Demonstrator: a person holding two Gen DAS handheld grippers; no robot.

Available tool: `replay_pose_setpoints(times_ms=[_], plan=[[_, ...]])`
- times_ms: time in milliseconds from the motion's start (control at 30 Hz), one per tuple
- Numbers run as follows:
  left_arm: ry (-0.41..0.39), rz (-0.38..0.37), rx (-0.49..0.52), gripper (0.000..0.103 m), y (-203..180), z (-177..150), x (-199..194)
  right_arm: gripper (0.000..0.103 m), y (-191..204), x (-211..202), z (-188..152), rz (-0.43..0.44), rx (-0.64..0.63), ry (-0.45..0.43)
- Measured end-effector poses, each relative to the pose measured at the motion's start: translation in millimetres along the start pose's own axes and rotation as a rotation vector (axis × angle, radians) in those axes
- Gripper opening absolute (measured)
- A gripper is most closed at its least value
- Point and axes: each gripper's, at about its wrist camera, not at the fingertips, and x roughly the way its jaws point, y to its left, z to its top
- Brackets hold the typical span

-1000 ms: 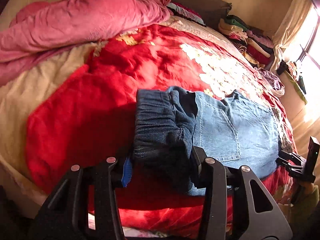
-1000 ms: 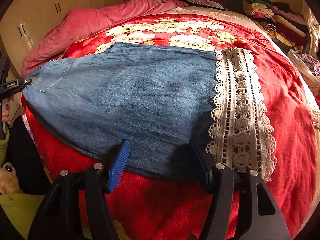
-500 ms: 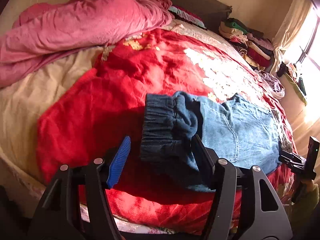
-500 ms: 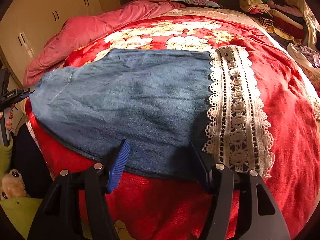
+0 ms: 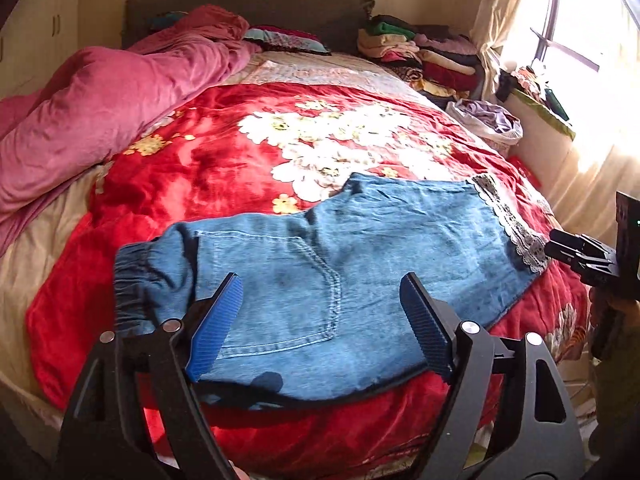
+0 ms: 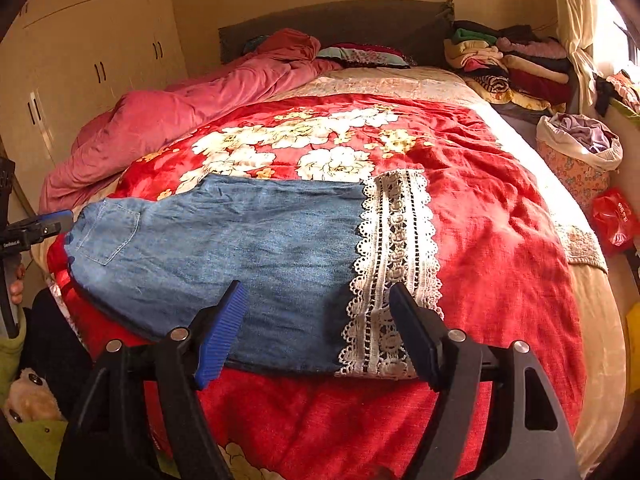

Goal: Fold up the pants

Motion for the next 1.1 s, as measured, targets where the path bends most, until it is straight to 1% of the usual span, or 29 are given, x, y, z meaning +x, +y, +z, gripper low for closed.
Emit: replay_pose_setpoints(times_ms=[167,300,400,500,600,633,733,900,1033,1100], plan=[[0.031,-0.029,0.067,0.077,-30.4,-0.2,20.8,0.073,12.7,8.9,-0.6,-0.01,-0.032,0.008],[0.089,-0.042,0.098,0.078,-45.9,-7.1,48.5,0.073,18.6,20.5,-3.2,-0.028,-0.055,0.039],[0.121,-0.002,0.142,0.079,-52.0,-18.7,65.4,0.073,8.8,27.9,-7.6,-0.065,-0.032,0.076],[0.146,0.076,0.183,0.081,-50.3,-28.9,78.7,0.073,-9.2,32.7,-14.3,-0.085,0.028,0.116],[0.162,0.096,0.189,0.083,-42.1,-35.6,86.0,0.073,-20.9,35.9,-22.1,-0.092,0.056,0.142],[0.163,0.091,0.182,0.084,-38.6,-38.1,88.4,0.073,-22.8,37.6,-24.4,-0.102,0.057,0.147],[0.163,0.068,0.158,0.085,-33.7,-39.6,91.6,0.073,-26.6,42.8,-29.0,-0.095,0.081,0.154],[0.13,0.047,0.139,0.085,-32.5,-40.5,84.3,0.073,-19.3,43.4,-27.7,-0.132,0.047,0.157],[0.097,-0.017,0.102,0.085,-33.2,-35.7,67.5,0.073,-19.4,25.0,-20.1,-0.095,0.085,0.096],[0.083,-0.031,0.094,0.085,-36.1,-32.5,59.8,0.073,-17.9,16.6,-16.8,-0.087,0.093,0.077]])
